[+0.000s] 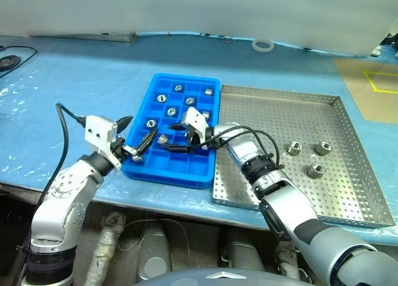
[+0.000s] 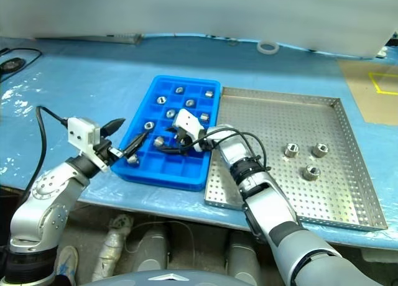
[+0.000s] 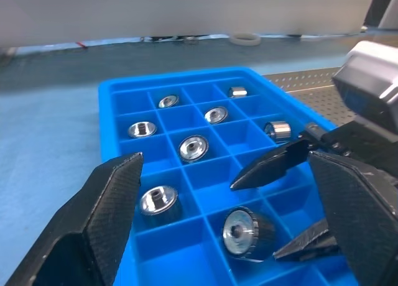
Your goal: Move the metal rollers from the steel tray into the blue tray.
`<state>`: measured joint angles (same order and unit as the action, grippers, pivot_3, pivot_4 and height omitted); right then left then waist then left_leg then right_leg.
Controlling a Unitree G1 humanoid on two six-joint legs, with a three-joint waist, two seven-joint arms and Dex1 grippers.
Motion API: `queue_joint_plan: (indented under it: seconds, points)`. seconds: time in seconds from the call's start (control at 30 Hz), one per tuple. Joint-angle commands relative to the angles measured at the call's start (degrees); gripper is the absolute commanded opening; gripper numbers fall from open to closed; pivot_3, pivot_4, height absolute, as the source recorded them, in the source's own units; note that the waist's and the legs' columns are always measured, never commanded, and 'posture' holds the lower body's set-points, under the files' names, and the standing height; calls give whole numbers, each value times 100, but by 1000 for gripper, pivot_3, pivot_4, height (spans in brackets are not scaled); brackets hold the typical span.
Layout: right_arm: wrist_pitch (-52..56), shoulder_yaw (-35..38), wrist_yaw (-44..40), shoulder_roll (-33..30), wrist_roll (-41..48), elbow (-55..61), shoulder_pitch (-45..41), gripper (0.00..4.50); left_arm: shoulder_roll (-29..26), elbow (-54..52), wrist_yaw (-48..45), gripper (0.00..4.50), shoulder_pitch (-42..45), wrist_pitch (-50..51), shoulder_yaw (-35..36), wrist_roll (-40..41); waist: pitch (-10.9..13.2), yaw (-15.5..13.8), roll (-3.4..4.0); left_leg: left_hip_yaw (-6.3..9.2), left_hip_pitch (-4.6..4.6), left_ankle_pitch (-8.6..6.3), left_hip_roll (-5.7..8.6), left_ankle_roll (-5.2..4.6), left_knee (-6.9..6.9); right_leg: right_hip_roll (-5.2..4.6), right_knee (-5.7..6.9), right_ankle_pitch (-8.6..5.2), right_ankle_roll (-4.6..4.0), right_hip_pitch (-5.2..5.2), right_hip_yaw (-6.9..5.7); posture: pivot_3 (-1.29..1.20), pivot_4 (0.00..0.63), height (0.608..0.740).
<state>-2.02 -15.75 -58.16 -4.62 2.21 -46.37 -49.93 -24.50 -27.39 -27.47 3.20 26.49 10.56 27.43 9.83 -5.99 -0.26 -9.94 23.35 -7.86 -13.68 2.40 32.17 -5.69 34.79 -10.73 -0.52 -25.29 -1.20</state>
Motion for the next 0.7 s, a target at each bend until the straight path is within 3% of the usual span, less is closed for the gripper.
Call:
queue_joint_plan:
  seconds: [0.03, 0.2, 0.3, 0.47, 0.7]
  points:
    - [17, 402, 226, -353, 118, 387, 77, 3854, 107, 249, -201, 4500, 486, -124, -353, 23, 2, -8, 3, 0, 0, 1, 0, 2, 0, 0, 2, 1, -2, 1, 1, 60, 150, 740]
    - [431, 871, 503, -1057, 317, 1261, 663, 3854, 334, 1214, -737, 4500, 1165, -505, -965, -195, 6, -69, 17, -7, -2, 2, 17, 1, 7, -10, -6, 2, -2, 32, 4, -140, 150, 740]
    - [922, 1362, 789, -1500, 616, 2205, 1206, 3854, 559, 1865, -1109, 4500, 1689, -722, -1246, -225, 1, 41, 7, -15, -12, -3, 27, -8, 20, -11, -10, 1, -1, 44, 24, -223, 150, 740]
    - [1304, 2138, 1478, -2060, 750, 3260, 2143, 3854, 829, 2902, -1688, 4500, 2364, -1102, -1669, -497, 1, 449, 7, -19, -14, 4, -2, 2, 14, 36, -4, 3, 1, 14, 51, -384, 150, 740]
    - [2000, 2723, 2713, -2172, 727, 4048, 2806, 3854, 1194, 3889, -2312, 4500, 3045, -1394, -1831, -568, 0, 1027, 8, -41, -29, 3, -9, 2, 11, 59, -4, 3, 2, -1, 81, -529, 150, 740]
